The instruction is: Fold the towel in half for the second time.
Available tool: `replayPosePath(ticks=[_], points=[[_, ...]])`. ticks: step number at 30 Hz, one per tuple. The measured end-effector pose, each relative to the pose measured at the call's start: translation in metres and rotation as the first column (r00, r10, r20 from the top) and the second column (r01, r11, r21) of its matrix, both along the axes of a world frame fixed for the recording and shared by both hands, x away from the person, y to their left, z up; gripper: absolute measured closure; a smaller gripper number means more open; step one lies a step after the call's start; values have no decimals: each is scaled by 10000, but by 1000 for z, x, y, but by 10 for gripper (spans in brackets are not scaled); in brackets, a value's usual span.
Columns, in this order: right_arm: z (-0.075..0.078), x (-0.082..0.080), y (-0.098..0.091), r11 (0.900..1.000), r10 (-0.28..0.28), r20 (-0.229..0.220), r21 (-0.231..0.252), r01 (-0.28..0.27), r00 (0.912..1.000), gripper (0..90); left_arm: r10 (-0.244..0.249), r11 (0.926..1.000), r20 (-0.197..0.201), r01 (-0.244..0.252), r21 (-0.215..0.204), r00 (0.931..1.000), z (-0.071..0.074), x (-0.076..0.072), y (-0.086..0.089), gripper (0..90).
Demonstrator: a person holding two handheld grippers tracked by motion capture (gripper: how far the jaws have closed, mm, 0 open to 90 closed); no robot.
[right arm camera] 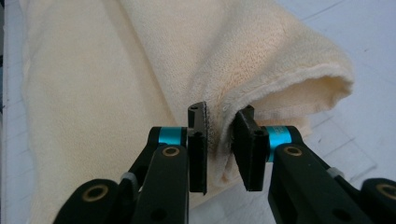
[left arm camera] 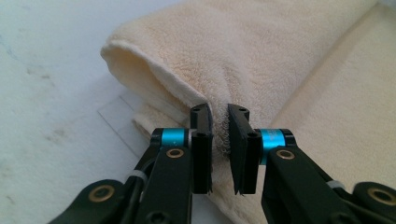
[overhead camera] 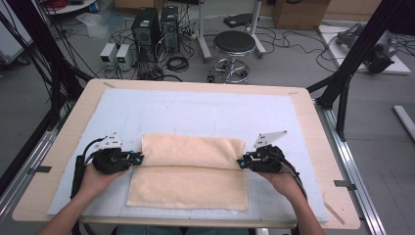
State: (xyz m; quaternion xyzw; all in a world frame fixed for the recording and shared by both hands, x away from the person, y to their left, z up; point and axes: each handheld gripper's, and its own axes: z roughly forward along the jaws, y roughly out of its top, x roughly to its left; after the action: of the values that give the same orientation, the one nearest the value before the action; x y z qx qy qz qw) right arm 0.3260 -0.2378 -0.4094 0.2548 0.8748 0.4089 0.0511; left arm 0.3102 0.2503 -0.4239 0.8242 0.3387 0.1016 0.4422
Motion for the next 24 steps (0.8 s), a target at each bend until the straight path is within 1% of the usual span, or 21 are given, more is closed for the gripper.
replayPosePath(ticks=[2, 4, 5, 7, 9, 10, 11, 12, 14, 15, 16, 17, 18, 20, 22, 24], points=[[-2, -1, -2, 9998, -187, -89, 8, 187, 9998, 710, -52, 10000, -47, 52, 49, 10000, -1, 0, 1, 739], [-1, -2, -5, 9995, -318, -85, 54, 318, 9995, 672, -54, 9996, -20, 54, 274, 10000, 1, -1, 2, 672], [0, -2, -6, 9993, -373, 22, 73, 373, 9993, 658, -44, 9993, 15, 44, 362, 10000, 2, -2, 3, 662], [1, -3, -9, 9987, -512, 23, 76, 511, 9987, 604, -73, 9991, 19, 72, 427, 10000, 3, -3, 6, 631], [4, -3, -12, 9977, -641, 40, 198, 641, 9979, 550, -49, 9996, 48, 48, 278, 10000, 7, -3, 8, 602], [5, -3, -14, 9974, -664, 110, 301, 660, 9977, 529, -37, 9996, 104, 34, 274, 9999, 9, -3, 8, 589], [7, -3, -15, 9963, -785, 70, 368, 782, 9969, 509, -21, 9997, 148, 17, 261, 9999, 11, -2, 9, 573], [9, -2, -17, 9955, -859, 173, 422, 851, 9962, 496, 16, 9997, 179, -21, 254, 9998, 14, -1, 9, 557], [14, -1, -18, 9937, -1017, 231, 496, 1005, 9945, 473, 92, 9998, 321, -98, 178, 9994, 19, 1, 10, 535], [16, 1, -19, 9936, -1035, 288, 490, 1020, 9942, 457, 165, 9998, 372, -170, 120, 9992, 21, 3, 10, 526], [19, 3, -19, 9934, -1074, 324, 437, 1059, 9937, 446, 196, 9996, 423, -204, 187, 9989, 25, 6, 11, 508], [22, 6, -19, 9930, -1102, 426, 475, 1082, 9930, 443, 263, 9995, 466, -270, 146, 9986, 27, 8, 10, 493], [23, 8, -18, 9924, -1150, 385, 474, 1131, 9926, 437, 357, 9992, 525, -364, 134, 9980, 30, 12, 10, 478], [27, 18, -15, 9919, -1250, 371, 269, 1240, 9915, 425, 523, 9986, 548, -527, 61, 9971, 34, 21, 8, 453], [26, 28, -12, 9913, -1311, 332, 135, 1307, 9908, 413, 667, 9976, 583, -677, 163, 9961, 35, 30, 6, 439], [22, 38, -8, 9909, -1343, 169, -108, 1345, 9908, 403, 729, 9971, 551, -741, 198, 9958, 34, 40, 3, 433]])
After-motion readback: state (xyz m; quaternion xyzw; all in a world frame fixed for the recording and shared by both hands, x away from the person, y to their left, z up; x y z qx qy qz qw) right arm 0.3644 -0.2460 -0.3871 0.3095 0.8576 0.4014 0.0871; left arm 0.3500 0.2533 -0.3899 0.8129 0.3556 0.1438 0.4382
